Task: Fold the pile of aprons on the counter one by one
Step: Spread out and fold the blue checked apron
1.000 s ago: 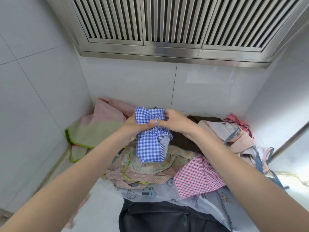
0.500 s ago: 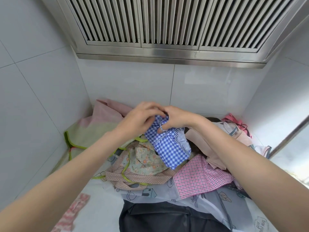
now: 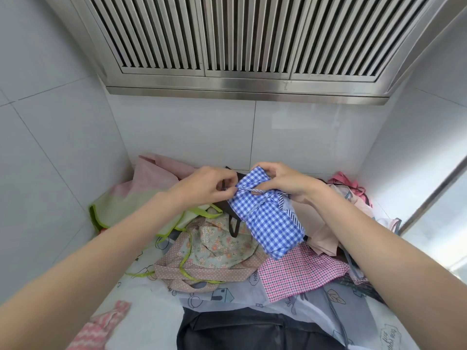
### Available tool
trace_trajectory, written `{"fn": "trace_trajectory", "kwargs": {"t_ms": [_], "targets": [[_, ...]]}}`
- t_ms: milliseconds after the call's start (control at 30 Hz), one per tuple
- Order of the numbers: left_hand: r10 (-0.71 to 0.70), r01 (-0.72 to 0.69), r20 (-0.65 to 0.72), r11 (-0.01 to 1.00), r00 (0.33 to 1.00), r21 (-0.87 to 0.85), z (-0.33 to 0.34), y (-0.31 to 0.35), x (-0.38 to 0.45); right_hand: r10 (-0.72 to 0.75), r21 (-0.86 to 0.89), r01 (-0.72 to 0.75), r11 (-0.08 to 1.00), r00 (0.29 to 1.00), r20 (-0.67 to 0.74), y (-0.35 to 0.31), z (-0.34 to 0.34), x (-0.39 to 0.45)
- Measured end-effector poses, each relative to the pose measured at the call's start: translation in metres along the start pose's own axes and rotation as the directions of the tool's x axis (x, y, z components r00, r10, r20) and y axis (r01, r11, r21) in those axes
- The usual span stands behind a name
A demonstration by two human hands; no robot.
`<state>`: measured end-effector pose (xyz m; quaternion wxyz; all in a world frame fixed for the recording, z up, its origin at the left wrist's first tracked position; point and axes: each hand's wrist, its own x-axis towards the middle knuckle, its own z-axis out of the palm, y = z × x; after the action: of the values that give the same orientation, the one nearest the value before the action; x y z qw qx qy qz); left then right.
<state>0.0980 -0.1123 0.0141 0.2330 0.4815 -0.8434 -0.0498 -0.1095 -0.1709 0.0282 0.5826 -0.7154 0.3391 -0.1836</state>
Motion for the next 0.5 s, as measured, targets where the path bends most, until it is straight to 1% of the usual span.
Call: {"fn": "trace_trajectory", "kwargs": {"t_ms": [67,133,233,300,367,433,467,500], "targets": [[0.01,-0.01,0.005,0.999,1.0,0.03,0.0,0.003,0.003,0.033,0.151,-0.03,0.988,0.999,-0.014,0.006,-0.004,-0.003],[-0.008,0.007,0.014,0.995,1.0,0.099,0.001,0.008,0.006,0.046,0.24,-0.032,0.97,0.998,-0.052,0.011,-0.009,-0.005],[-0.028,0.032,-0.023,0.987,0.999,0.156,0.008,0.013,0.01,0.08,0.349,-0.038,0.936,0.991,-0.106,0.017,-0.012,-0.005],[-0.045,0.043,0.004,0.986,0.999,0.161,0.008,0.014,0.013,0.101,0.367,-0.06,0.928,0.99,-0.095,0.017,-0.013,-0.006],[-0.035,0.026,0.088,0.995,0.995,0.099,0.005,0.012,0.013,0.101,0.352,-0.07,0.933,0.992,-0.07,0.014,-0.016,-0.008],[-0.01,-0.002,0.16,0.997,0.987,0.075,-0.001,0.008,0.011,0.09,0.346,-0.068,0.936,0.995,-0.047,0.011,-0.018,-0.01],[-0.009,-0.004,0.163,0.997,0.987,0.078,-0.002,0.006,0.009,0.083,0.349,-0.066,0.935,0.996,-0.035,0.009,-0.018,-0.011],[-0.031,0.021,0.131,0.997,0.991,0.078,-0.001,0.005,0.008,0.07,0.355,-0.056,0.933,0.997,-0.026,0.008,-0.017,-0.01]]}}
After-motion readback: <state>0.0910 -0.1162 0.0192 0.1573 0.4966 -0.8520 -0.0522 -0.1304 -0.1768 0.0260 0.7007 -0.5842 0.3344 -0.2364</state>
